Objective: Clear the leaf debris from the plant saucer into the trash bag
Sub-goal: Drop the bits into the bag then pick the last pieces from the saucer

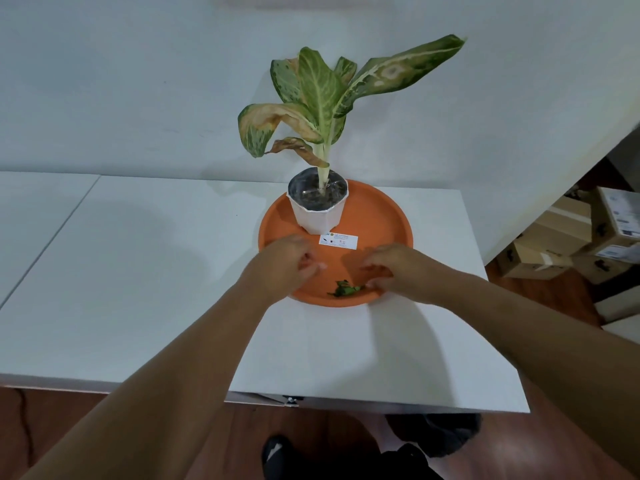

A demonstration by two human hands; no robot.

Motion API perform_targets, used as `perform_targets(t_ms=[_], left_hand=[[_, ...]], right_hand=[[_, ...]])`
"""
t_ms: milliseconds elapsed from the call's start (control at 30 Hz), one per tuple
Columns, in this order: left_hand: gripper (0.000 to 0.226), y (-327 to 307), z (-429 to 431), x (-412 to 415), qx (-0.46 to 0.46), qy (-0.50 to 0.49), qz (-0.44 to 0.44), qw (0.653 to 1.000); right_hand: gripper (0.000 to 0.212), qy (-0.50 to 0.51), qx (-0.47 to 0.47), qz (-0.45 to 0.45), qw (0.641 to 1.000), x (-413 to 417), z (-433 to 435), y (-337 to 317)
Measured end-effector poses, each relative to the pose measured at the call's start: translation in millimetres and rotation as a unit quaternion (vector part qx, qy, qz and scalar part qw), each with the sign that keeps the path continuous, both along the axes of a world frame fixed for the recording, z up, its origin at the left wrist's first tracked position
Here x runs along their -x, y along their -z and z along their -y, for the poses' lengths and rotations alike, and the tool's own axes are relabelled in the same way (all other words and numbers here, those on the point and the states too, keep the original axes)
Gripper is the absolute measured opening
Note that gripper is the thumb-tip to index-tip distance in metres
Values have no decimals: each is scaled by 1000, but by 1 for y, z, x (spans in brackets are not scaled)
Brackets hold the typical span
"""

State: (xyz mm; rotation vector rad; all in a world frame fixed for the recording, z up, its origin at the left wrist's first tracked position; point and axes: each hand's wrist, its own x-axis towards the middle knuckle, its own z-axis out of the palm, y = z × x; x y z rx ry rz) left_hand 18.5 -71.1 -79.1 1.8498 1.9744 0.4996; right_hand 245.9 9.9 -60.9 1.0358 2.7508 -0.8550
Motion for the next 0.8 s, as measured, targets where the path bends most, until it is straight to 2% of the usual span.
perform_targets(t_ms=[67,133,233,467,600,700,800], left_hand=[[44,0,-7,-12,66,20,18,997],[53,2,-13,-23,100,33,12,994],[40,8,-16,-36,88,48,0,995],[9,8,-15,-39,70,64,-3,995],[10,2,-16,-28,75,39,24,996],[11,-7,-14,-16,79,9,64,995],[15,-8,-12,-8,110,4,87,990]], right_hand=[[37,6,12,17,1000,9,-3,-2],[36,20,39,35,998,15,-6,-2],[22,45,68,24,996,23,-1,-1],[13,75,33,-2,997,25,7,11],[9,67,25,3,997,27,7,8],[15,72,21,-17,997,29,6,7],[5,87,40,-40,995,35,9,8]])
